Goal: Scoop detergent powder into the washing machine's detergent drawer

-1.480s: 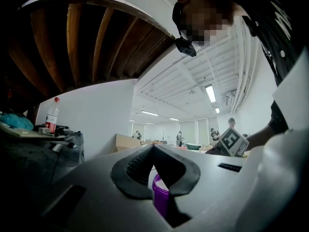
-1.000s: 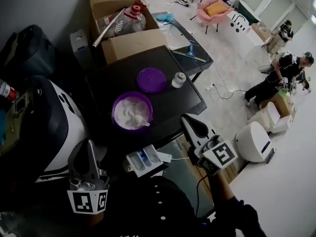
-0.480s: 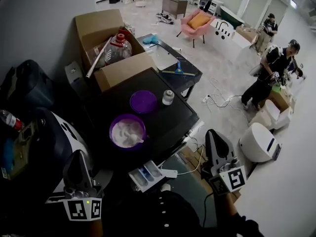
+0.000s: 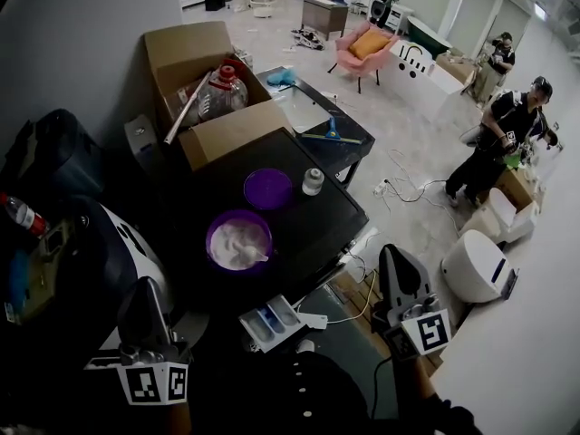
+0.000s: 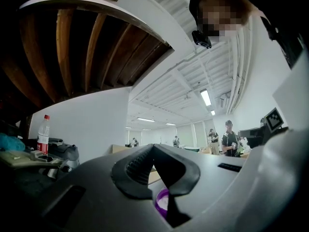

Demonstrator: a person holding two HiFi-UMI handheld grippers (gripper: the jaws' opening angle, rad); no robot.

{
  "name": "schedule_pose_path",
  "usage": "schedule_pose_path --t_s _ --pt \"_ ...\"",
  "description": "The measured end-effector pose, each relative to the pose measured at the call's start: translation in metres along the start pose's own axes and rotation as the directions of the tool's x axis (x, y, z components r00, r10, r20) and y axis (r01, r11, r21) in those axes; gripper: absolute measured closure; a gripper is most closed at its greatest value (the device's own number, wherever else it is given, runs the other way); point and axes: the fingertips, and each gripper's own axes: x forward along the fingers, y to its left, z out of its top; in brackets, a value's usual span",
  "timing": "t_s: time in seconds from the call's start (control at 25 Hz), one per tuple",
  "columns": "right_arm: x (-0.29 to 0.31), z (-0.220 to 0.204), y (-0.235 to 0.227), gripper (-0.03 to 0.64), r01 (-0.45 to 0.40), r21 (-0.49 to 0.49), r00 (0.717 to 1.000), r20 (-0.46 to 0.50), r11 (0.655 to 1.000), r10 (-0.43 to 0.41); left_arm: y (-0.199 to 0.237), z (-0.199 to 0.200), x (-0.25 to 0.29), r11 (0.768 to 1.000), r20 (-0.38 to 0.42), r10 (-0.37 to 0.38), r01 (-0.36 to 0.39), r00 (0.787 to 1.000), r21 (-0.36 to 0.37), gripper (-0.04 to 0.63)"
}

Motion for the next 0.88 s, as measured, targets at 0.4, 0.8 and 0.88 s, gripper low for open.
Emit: schedule_pose_path --t_s 0.4,0.8,0.88 --pt "0.014 0.000 0.015 0.589 -0.040 -0.017 0.999 -0.010 0.999 0.040 -0.001 0.001 -0.003 1.000 0.008 0.005 -0.005 1.000 0.001 0.580" --pt "0.026 -0.004 0.016 0.589 -0.054 -0.015 0.998 -0.010 0.998 0.054 0.000 -0.005 0.002 1.000 0.003 0.012 -0.012 1.000 -0.001 0.580" --pt "0.028 -0.006 0.016 0.589 -0.055 -0.016 0.998 -0.009 0.998 0.055 0.001 -0.007 0.003 1.000 0.002 0.014 -0.014 1.000 -0.002 0.580"
